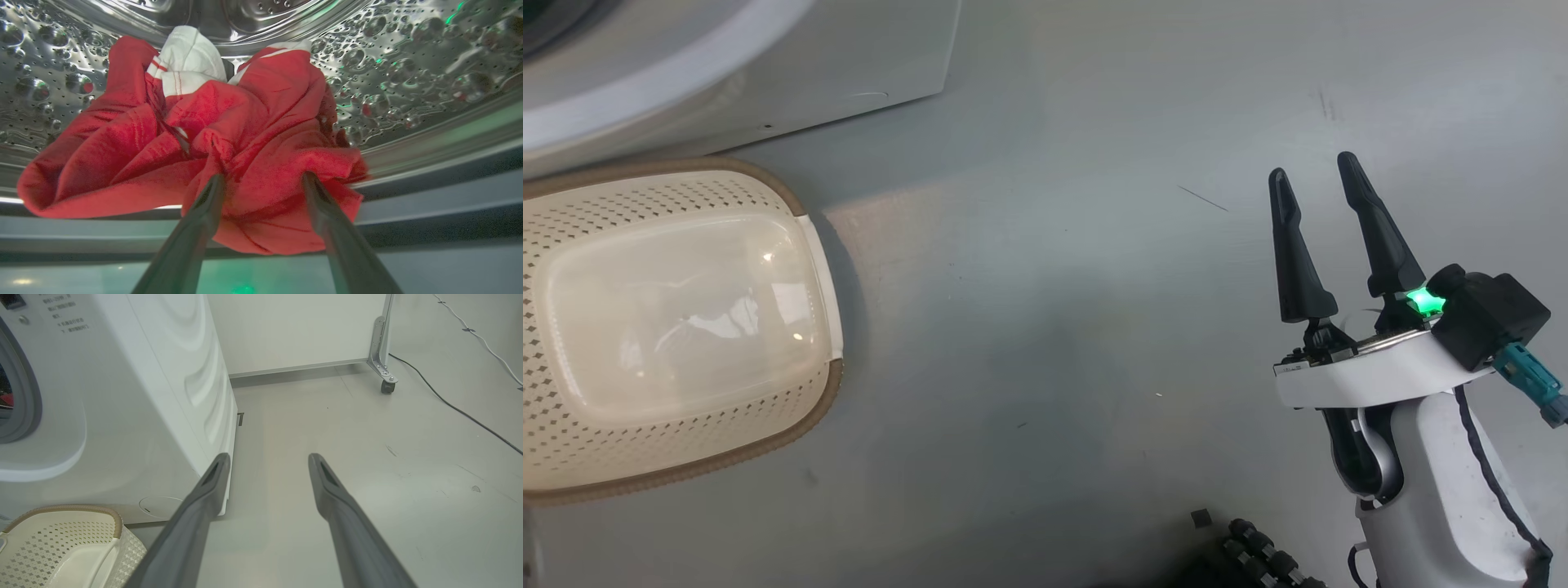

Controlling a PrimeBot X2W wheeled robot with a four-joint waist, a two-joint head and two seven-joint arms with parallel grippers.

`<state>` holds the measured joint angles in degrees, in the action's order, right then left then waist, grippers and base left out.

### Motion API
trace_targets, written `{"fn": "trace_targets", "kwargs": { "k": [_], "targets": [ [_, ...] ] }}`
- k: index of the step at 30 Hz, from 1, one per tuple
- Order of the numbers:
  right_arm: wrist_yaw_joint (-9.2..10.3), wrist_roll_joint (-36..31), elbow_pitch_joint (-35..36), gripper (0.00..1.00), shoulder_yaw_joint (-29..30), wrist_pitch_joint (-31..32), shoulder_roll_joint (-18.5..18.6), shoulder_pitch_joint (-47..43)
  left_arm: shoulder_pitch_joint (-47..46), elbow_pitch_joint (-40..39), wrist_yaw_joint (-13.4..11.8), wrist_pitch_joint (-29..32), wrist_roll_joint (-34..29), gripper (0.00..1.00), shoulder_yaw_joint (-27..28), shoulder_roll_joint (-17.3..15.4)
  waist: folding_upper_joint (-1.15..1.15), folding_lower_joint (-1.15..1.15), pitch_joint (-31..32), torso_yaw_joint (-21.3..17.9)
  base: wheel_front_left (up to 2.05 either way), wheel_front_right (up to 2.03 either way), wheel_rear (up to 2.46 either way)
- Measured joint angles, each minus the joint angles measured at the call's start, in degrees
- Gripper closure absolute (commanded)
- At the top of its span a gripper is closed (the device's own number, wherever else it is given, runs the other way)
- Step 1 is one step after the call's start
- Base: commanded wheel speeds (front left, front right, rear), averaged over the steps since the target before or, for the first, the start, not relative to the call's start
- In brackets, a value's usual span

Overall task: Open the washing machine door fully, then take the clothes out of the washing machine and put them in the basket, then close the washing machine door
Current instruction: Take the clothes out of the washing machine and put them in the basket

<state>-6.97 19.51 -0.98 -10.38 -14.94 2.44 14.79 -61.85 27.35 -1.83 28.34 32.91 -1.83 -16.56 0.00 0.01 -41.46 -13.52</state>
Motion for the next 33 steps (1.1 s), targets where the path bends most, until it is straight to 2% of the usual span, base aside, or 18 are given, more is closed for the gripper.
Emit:
{"fn": "trace_targets", "kwargs": {
  "k": [9, 10, 11, 12, 13, 14, 25, 33],
  "targets": [
    [-0.01, 0.9, -0.5, 0.0, -0.2, 0.0, 0.0, 0.6, -2.0, 3.9, -1.0, 2.5, -0.3, 0.0, 0.1, -1.5, 0.0, 0.0, -1.0, -1.0, 0.0, 0.0, 0.0],
    [-0.01, 0.9, -0.6, 0.0, -0.2, 0.0, 0.0, 0.7, -2.2, 4.2, -1.1, 2.8, -0.4, 0.05, 0.0, -1.6, 0.0, 0.0, -1.0, -1.0, 0.0, 0.0, 0.0],
    [-0.01, 0.9, -0.7, 0.0, -0.2, 0.0, 0.0, 0.8, -2.4, 4.4, -1.3, 3.0, -0.5, 0.26, -0.1, -1.6, 0.0, 0.0, -1.1, -1.1, 0.0, 0.0, 0.0],
    [-0.01, 1.0, -0.7, 0.0, -0.2, 0.0, 0.0, 0.9, -2.7, 4.6, -1.4, 3.2, -0.6, 0.57, -0.2, -1.6, 0.0, 0.0, -1.1, -1.1, 0.0, 0.0, 0.0],
    [-0.01, 1.1, -0.7, 0.0, -0.2, 0.0, 0.0, 1.1, -2.9, 4.8, -1.4, 3.4, -0.7, 0.95, -0.3, -1.6, 0.0, 0.0, -1.1, -1.1, 0.0, 0.0, 0.0],
    [-0.01, 1.1, -0.7, 0.0, -0.2, 0.0, 0.0, 1.3, -3.0, 5.0, -1.4, 3.4, -0.7, 1.0, -0.3, -1.6, 0.0, 0.0, -1.2, -1.1, 0.0, 0.0, 0.0],
    [-0.01, 1.1, -1.0, 0.0, 0.1, 0.0, 0.0, 1.7, -3.6, 5.7, -1.4, 2.7, -1.4, 1.0, -0.9, -1.6, 0.0, 0.0, -1.4, -0.9, 0.0, 0.0, 0.0],
    [-0.01, 0.6, -1.4, 0.0, 1.3, 0.0, 0.0, 2.3, -3.5, 6.4, 0.0, -1.6, -1.4, 1.0, -1.3, -0.2, 0.0, 0.0, -0.6, 0.3, 0.0, 0.0, 0.0]
  ]
}}
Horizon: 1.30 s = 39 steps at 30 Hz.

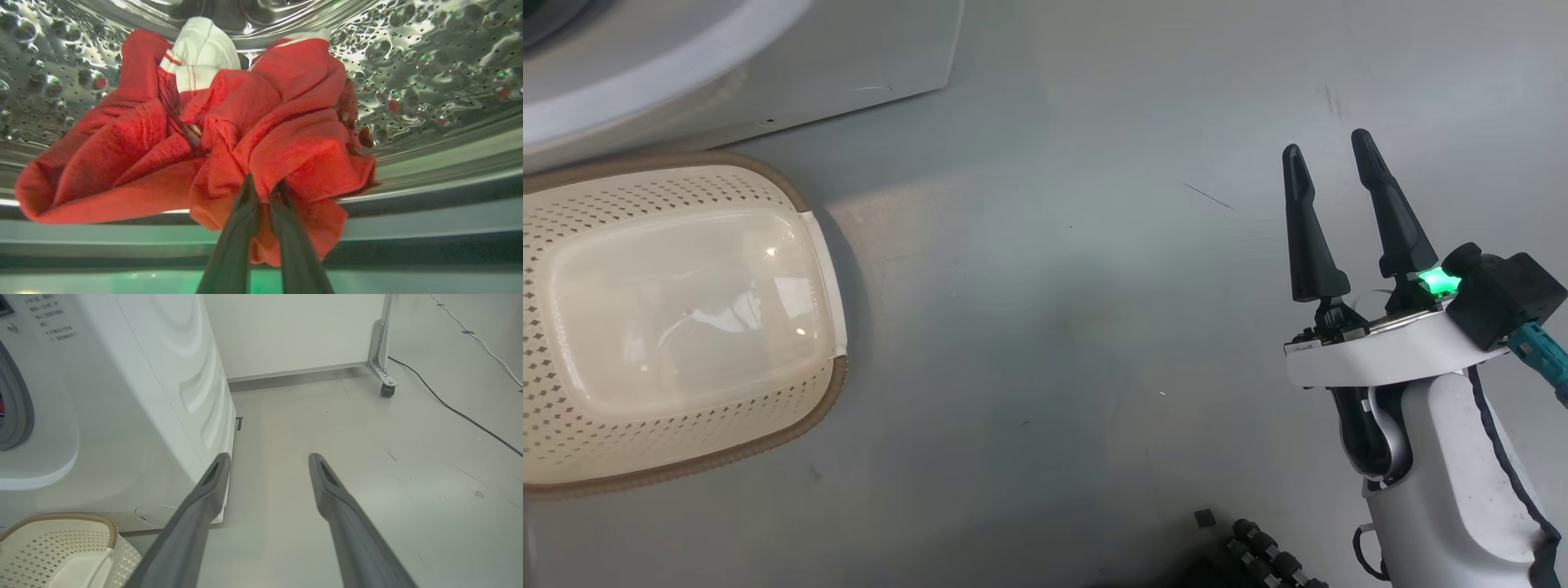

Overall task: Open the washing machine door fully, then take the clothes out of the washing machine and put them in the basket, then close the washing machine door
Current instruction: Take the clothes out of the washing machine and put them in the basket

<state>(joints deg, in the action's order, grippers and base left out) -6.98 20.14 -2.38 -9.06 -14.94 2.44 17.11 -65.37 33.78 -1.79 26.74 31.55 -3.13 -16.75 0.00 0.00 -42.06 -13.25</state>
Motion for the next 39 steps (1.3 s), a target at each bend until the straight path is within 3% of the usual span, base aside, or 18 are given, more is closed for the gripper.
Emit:
{"fn": "trace_targets", "kwargs": {
  "k": [22, 39],
  "targets": [
    [0.0, -3.2, -1.0, 0.0, 0.2, 0.0, 0.1, -0.3, 7.2, -0.6, 3.7, -15.8, -0.4, 1.0, 0.1, 4.5, 0.0, 0.0, 5.5, 3.9, 0.0, 0.0, 0.0],
    [0.0, -5.4, -2.4, 0.0, -1.2, 0.0, 0.1, -4.1, 19.6, -3.5, 5.6, -29.4, -1.1, 1.0, -0.8, 8.2, 0.0, 0.0, 12.2, 7.4, 0.0, 0.0, 0.0]
  ]
}}
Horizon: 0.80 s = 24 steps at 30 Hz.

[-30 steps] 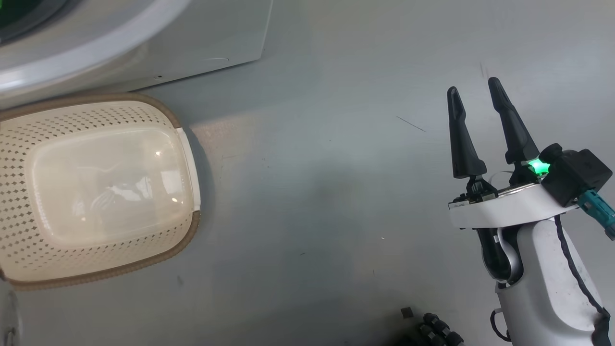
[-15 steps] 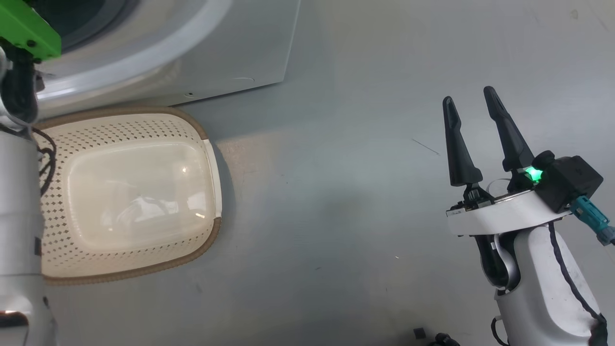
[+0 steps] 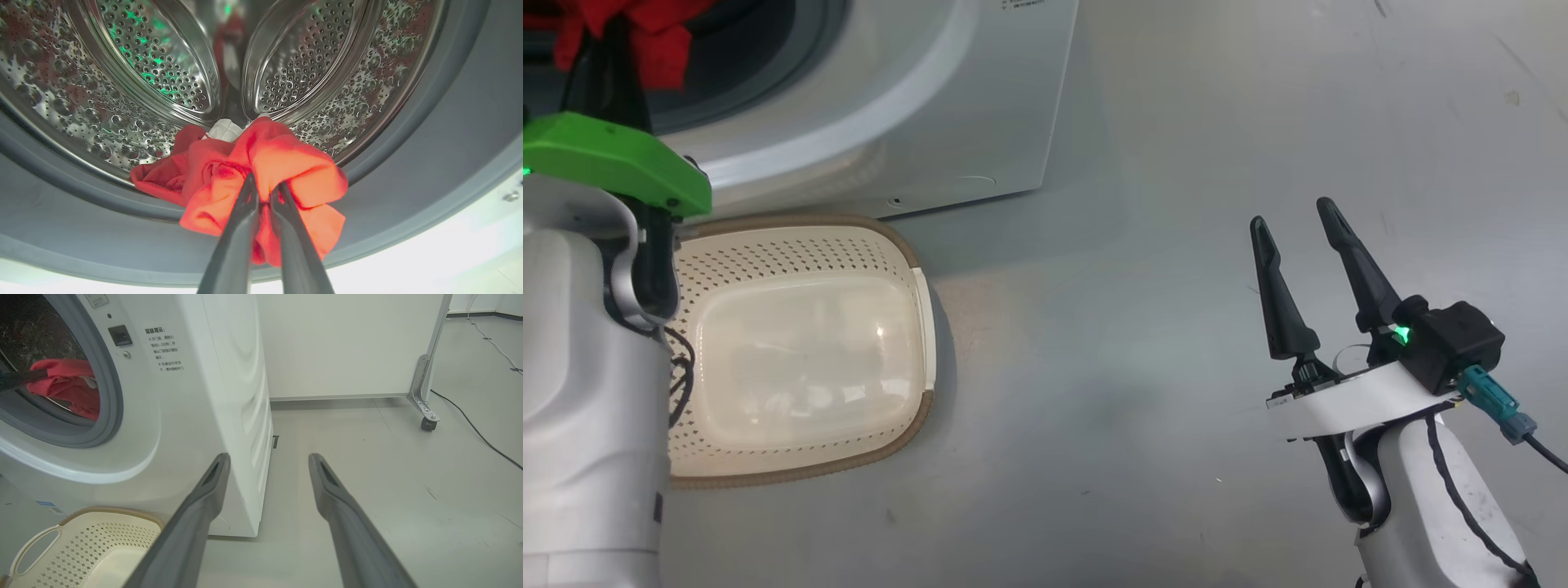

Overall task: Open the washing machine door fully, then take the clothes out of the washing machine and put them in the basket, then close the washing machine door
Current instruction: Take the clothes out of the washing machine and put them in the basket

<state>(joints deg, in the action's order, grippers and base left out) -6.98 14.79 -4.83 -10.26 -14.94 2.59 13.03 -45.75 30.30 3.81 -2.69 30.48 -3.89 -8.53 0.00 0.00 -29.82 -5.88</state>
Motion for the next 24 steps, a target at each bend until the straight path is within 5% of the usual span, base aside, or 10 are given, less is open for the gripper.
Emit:
{"fn": "trace_targets", "kwargs": {
  "k": [24],
  "targets": [
    [0.0, -2.3, -2.1, 0.0, 1.4, 0.0, 0.6, -7.8, 16.8, -9.4, -2.4, -11.1, -4.5, 1.0, -0.8, 2.8, 0.0, 0.0, 13.6, 2.7, 0.0, 0.0, 0.0]
  ]
}}
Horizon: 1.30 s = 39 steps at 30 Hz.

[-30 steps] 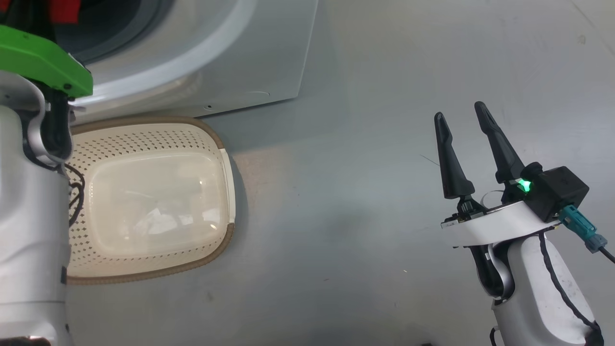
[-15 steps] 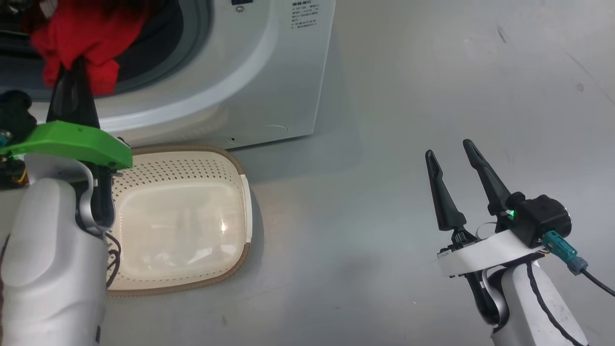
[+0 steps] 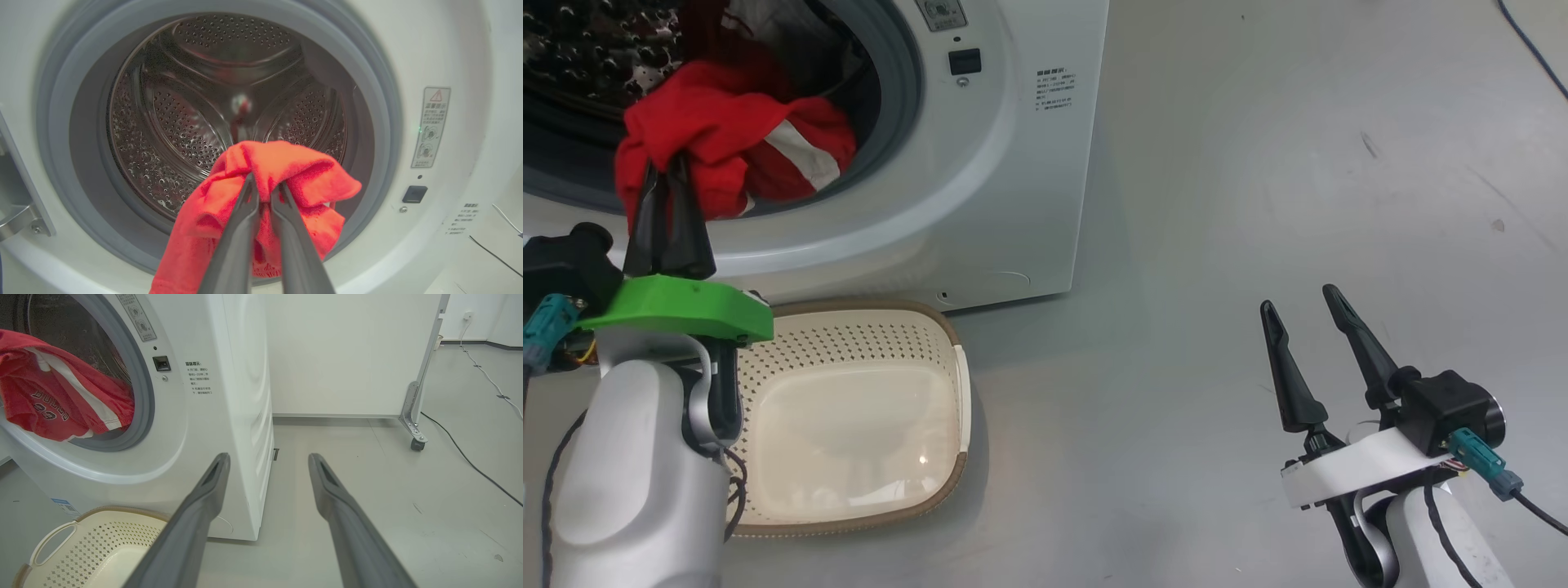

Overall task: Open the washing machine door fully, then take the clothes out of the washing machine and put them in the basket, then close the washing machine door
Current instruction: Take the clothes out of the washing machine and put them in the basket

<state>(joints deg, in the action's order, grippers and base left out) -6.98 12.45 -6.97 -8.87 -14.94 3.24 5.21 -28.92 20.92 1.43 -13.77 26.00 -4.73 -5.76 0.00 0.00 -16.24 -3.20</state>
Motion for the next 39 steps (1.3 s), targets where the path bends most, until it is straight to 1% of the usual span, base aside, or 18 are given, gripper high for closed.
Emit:
{"fn": "trace_targets", "kwargs": {
  "k": [10, 11, 20, 30, 35, 39],
  "targets": [
    [0.0, -0.5, -0.2, 0.0, -0.1, 0.0, -0.1, -2.1, 4.4, -7.2, -1.3, -0.5, -1.5, 1.0, -0.1, 1.0, 0.0, 0.0, 3.6, 0.4, 0.0, 0.0, 0.0],
    [0.0, -0.5, -0.2, 0.0, -0.1, 0.0, -0.1, -2.3, 5.1, -7.8, -1.7, -0.5, -1.8, 1.0, -0.2, 1.1, 0.0, 0.0, 3.8, 0.4, 0.0, 0.0, 0.0],
    [0.0, -0.6, 0.8, 0.0, -0.1, 0.0, -0.1, -2.5, 10.9, -10.3, -3.0, -0.5, -1.9, 1.0, -1.2, 2.1, 0.0, 0.0, 3.9, 0.6, 0.0, 0.0, 0.0],
    [0.0, -1.1, 2.1, 0.0, 0.0, 0.0, -0.1, -2.6, 16.9, -9.4, -4.5, -0.5, -1.0, 1.0, -3.0, 3.1, 0.0, 0.0, 1.7, 0.9, 0.0, 0.0, 0.0],
    [0.0, -1.0, 2.9, 0.0, 0.0, 0.0, -0.1, -2.4, 18.6, -7.7, -5.2, -0.5, 0.1, 1.0, -3.6, 3.2, 0.0, 0.0, 0.2, 0.9, 0.0, 0.0, 0.0],
    [0.0, -1.0, 3.6, 0.0, 0.0, 0.0, -0.2, -2.2, 18.6, -6.1, -5.3, -0.5, 0.7, 1.0, -4.3, 3.3, 0.0, 0.0, -1.4, 0.8, 0.0, 0.0, 0.0]
  ]
}}
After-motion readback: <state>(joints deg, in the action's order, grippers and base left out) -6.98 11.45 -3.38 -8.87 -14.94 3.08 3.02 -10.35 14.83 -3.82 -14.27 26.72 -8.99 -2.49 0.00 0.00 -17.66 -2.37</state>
